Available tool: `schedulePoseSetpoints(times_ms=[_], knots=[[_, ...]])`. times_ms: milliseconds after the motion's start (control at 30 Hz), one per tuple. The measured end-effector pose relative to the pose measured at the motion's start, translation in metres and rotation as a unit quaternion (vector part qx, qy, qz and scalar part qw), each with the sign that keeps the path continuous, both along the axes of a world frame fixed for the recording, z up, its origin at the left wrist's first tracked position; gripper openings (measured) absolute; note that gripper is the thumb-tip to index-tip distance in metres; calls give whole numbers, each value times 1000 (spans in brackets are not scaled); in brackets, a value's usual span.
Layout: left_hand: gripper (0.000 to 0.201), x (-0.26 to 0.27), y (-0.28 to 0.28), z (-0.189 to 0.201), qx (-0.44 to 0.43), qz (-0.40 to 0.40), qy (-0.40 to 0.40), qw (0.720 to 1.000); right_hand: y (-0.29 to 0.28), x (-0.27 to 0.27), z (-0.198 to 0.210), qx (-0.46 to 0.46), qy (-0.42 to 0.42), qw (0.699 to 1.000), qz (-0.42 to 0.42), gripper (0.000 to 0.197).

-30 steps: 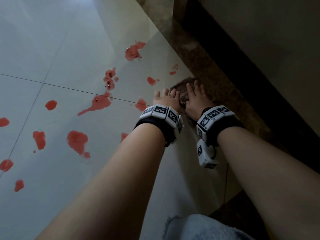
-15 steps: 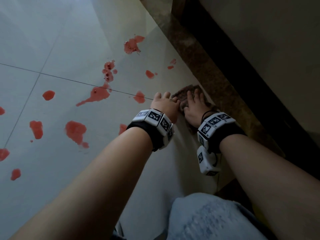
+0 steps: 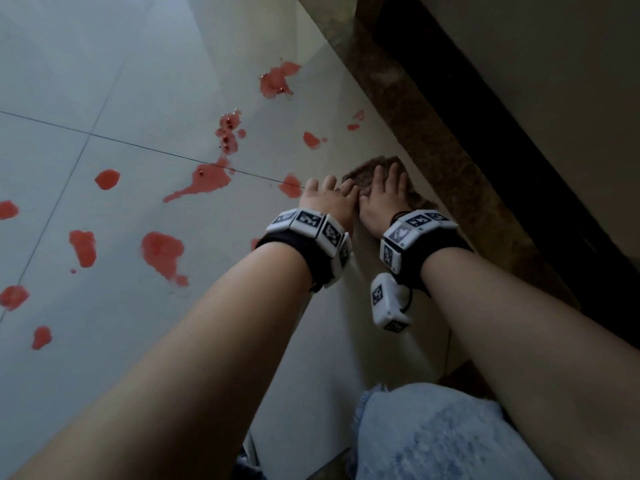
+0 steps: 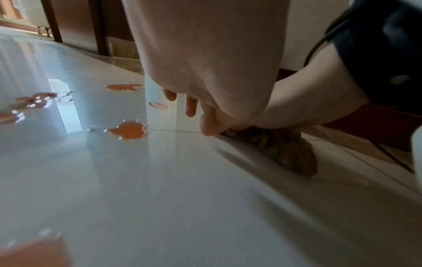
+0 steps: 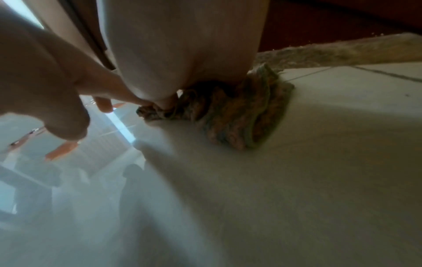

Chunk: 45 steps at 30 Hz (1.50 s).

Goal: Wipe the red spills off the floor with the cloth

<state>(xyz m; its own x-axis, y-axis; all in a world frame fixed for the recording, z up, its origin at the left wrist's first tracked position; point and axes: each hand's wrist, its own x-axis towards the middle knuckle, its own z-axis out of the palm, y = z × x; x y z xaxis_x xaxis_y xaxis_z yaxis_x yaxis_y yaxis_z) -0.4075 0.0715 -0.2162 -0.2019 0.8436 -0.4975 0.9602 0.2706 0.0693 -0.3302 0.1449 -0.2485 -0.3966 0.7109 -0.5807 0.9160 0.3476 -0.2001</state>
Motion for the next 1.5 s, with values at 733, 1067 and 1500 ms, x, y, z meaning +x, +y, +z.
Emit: schedulePoseSetpoints(times_ms=[733,1067,1500], knots=[[56,-29,55,-15,56,-32,57,996,79,-35,-10,57,5,998,31,66],[51,-44,53,-14,60,5,70,996,90,-60,-8,55,6,990,131,66],[42,-42,35,-2,39,59,51,996,67,-63,-7,35,25,970,238,67]])
